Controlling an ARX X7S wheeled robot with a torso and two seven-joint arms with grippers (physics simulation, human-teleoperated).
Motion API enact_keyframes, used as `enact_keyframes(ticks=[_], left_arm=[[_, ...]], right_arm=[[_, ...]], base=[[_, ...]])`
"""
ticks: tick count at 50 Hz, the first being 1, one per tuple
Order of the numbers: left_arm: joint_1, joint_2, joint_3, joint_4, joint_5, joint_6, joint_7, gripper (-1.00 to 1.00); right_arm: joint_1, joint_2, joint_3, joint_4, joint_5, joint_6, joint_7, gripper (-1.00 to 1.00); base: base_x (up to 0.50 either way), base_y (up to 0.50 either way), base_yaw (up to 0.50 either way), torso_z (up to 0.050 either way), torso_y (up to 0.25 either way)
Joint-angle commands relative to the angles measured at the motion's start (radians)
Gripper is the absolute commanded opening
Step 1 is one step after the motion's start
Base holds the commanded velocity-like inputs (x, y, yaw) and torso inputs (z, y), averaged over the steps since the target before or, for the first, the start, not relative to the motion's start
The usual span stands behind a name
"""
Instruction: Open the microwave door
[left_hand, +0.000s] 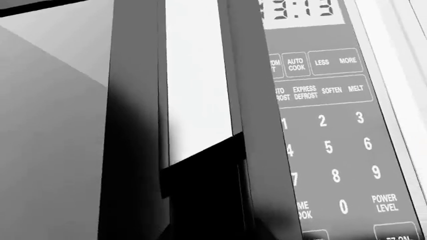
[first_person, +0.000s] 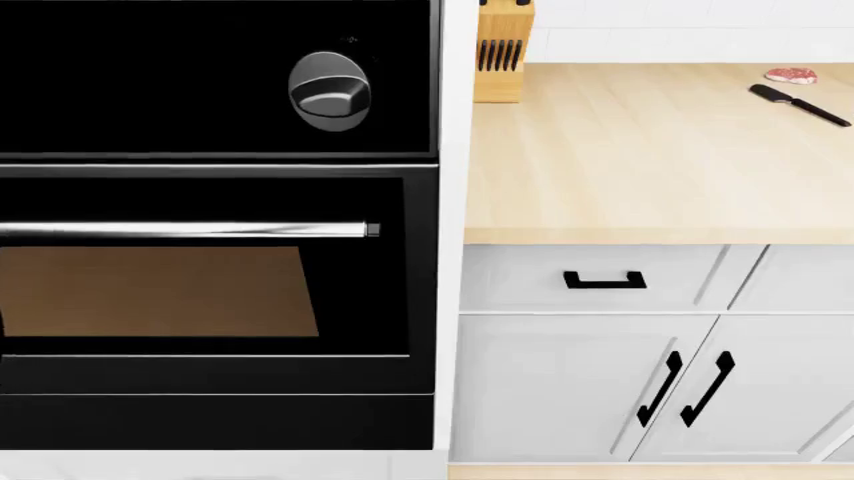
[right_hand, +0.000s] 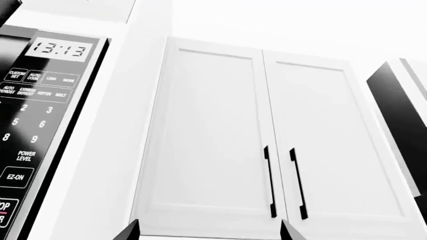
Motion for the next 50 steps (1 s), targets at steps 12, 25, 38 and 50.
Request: enact_keyframes(ticks=[12,25,38,50], left_arm=[[-0.118,0.038,-0.201,0.226,-0.45,-0.235,-0.221,-1.0],[-0.088,0.006,-0.163,0.219,-0.447,-0.177,-0.218,-1.0],[-0.082,-0.017,-0.151,0.21,-0.458,-0.156,-0.223,1.0],[-0.084,-0.043,-0.136,0.204,-0.461,-0.135,-0.229,1.0]], right_arm=[[0.039,0.0,-0.041,0.007,-0.004,0.001,0.005,1.0],[0.03,0.007,-0.046,0.008,-0.01,-0.008,0.006,1.0],[0.031,0.013,-0.054,0.008,-0.013,-0.015,0.007,1.0],[0.043,0.02,-0.061,0.007,-0.004,-0.017,0.015,1.0]], base=[[0.0,-0.01,0.0,0.0,0.003],[0.0,-0.01,0.0,0.0,0.004],[0.0,0.0,0.0,0.0,0.003],[0.0,0.0,0.0,0.0,0.002]])
